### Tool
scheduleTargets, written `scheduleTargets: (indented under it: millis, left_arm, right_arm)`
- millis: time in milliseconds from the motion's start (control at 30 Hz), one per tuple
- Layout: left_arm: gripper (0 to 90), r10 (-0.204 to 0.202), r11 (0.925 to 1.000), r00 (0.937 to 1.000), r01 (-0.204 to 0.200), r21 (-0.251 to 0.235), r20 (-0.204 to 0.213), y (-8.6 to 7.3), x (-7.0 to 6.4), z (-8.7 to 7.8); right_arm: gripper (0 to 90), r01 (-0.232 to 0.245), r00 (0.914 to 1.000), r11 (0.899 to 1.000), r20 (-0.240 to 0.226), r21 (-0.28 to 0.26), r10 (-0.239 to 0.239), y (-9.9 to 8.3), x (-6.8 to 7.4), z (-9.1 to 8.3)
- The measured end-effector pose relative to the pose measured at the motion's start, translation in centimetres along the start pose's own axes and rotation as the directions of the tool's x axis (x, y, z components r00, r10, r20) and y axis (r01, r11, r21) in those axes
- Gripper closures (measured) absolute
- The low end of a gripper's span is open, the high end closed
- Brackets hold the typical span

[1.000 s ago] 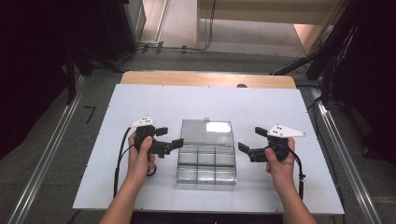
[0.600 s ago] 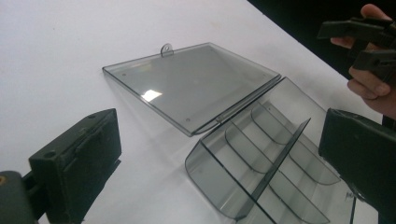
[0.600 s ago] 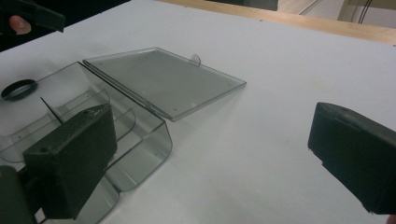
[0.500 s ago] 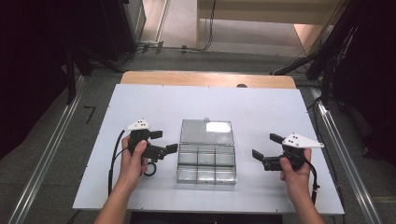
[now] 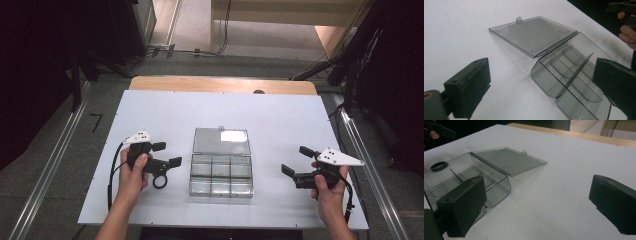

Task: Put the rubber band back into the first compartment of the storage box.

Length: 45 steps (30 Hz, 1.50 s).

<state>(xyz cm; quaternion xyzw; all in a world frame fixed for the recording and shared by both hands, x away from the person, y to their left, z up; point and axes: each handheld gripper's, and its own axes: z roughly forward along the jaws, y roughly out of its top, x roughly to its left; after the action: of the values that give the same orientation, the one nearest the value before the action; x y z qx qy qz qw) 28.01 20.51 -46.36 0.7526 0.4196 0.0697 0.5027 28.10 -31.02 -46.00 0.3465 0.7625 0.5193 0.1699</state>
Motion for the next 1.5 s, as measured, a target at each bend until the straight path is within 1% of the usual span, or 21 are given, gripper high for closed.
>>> scheduleTargets:
  millis: [67,167,200,300,400,467,533,567,667,733,800,867,900,1000,1067,1100,1167,1333,1400,1433,1500]
  left_arm:
    - [1.7,0.000,1.0000,1.0000,0.000,-0.006,0.002,-0.2,0.1,-0.5]
    - [3.6,0.007,1.0000,0.9999,-0.007,-0.006,-0.013,-0.5,0.1,-1.2]
    - [4.9,0.004,1.0000,0.9998,-0.004,0.000,-0.018,-0.6,0.2,-1.4]
    - [5.5,0.018,0.9996,0.9997,-0.018,0.020,-0.016,-0.9,0.3,-2.0]
    - [6.1,0.020,0.9993,0.9991,-0.018,0.033,-0.039,-1.3,0.3,-2.4]
    - [8.5,0.015,0.9990,0.9985,-0.013,0.042,-0.053,-1.5,0.4,-2.7]
    - [10.0,0.013,0.9982,0.9983,-0.010,0.060,-0.058,-1.8,0.6,-2.8]
    - [13.1,0.012,0.9977,0.9978,-0.008,0.067,-0.065,-1.9,0.6,-2.9]
    - [21.0,0.034,0.9945,0.9955,-0.024,0.102,-0.089,-2.1,0.6,-2.9]
    - [25.1,0.039,0.9921,0.9944,-0.026,0.122,-0.099,-2.2,0.6,-2.8]
    - [30.0,0.054,0.9879,0.9933,-0.039,0.150,-0.102,-2.3,0.6,-2.7]
    - [36.7,0.082,0.9807,0.9890,-0.059,0.186,-0.123,-2.4,0.5,-2.6]
    - [38.9,0.090,0.9778,0.9880,-0.064,0.199,-0.125,-2.5,0.5,-2.5]
    - [45.2,0.098,0.9713,0.9877,-0.069,0.228,-0.121,-2.6,0.8,-2.5]
    - [46.1,0.095,0.9683,0.9873,-0.062,0.242,-0.127,-2.7,0.9,-2.5]
    - [46.3,0.093,0.9677,0.9878,-0.061,0.245,-0.125,-2.8,1.0,-2.5]
    - [50.8,0.099,0.9625,0.9889,-0.066,0.263,-0.111,-2.8,1.1,-2.5]
    - [65.8,0.147,0.9397,0.9863,-0.116,0.322,-0.074,-3.1,0.9,-2.2]
    - [67.4,0.156,0.9335,0.9841,-0.119,0.338,-0.085,-3.2,0.9,-1.9]
    - [67.5,0.157,0.9320,0.9833,-0.117,0.343,-0.092,-3.3,0.9,-1.8]
    - [69.6,0.172,0.9231,0.9806,-0.126,0.363,-0.095,-3.4,0.9,-1.6]
  right_arm:
    - [0.0,-0.007,1.0000,1.000,0.000,-0.012,0.007,0.0,-0.1,-0.3]
    - [0.0,0.002,1.0000,1.000,0.007,-0.016,-0.002,0.0,-0.1,-0.6]
    - [0.0,0.010,0.9999,1.000,0.009,-0.013,-0.010,-0.1,-0.2,-0.8]
    - [0.0,0.013,0.9998,1.000,0.014,-0.003,-0.013,-0.5,-0.3,-1.2]
    - [0.0,0.008,0.9998,1.000,0.019,0.001,-0.008,-1.0,-0.5,-1.7]
    - [0.0,0.002,0.9997,1.000,0.023,0.005,-0.002,-1.4,-0.6,-2.0]
    - [0.0,0.000,0.9996,1.000,0.027,0.011,0.000,-1.7,-0.8,-2.2]
    - [0.0,-0.003,0.9997,1.000,0.025,0.010,0.002,-1.8,-0.9,-2.2]
    - [0.0,-0.022,0.9993,1.000,0.030,-0.001,0.022,-1.8,-1.3,-2.3]
    - [0.0,-0.015,0.9993,1.000,0.033,-0.003,0.016,-1.8,-1.3,-2.3]
    - [0.0,-0.009,0.9993,1.000,0.036,0.001,0.009,-1.9,-1.3,-2.1]
    - [0.0,-0.009,0.9993,1.000,0.035,0.004,0.009,-1.9,-1.2,-1.9]
    - [0.0,-0.008,0.9995,1.000,0.031,0.002,0.008,-1.9,-1.2,-1.9]
    - [0.0,-0.009,0.9997,1.000,0.024,0.002,0.009,-1.9,-1.1,-1.7]
    - [0.0,-0.006,0.9997,1.000,0.022,0.005,0.006,-1.9,-1.1,-1.7]
    - [0.0,-0.006,0.9998,1.000,0.021,0.005,0.006,-2.0,-1.1,-1.7]
    - [0.0,-0.006,0.9998,1.000,0.020,0.001,0.006,-2.0,-1.1,-1.7]
    - [0.0,-0.009,0.9996,1.000,0.026,0.007,0.009,-2.1,-1.2,-1.7]
    - [0.0,-0.010,0.9996,1.000,0.026,0.007,0.010,-2.1,-1.2,-1.6]
    - [0.0,-0.010,0.9996,1.000,0.025,0.007,0.010,-2.1,-1.2,-1.6]
    - [0.0,-0.012,0.9996,1.000,0.026,0.007,0.012,-2.1,-1.2,-1.6]
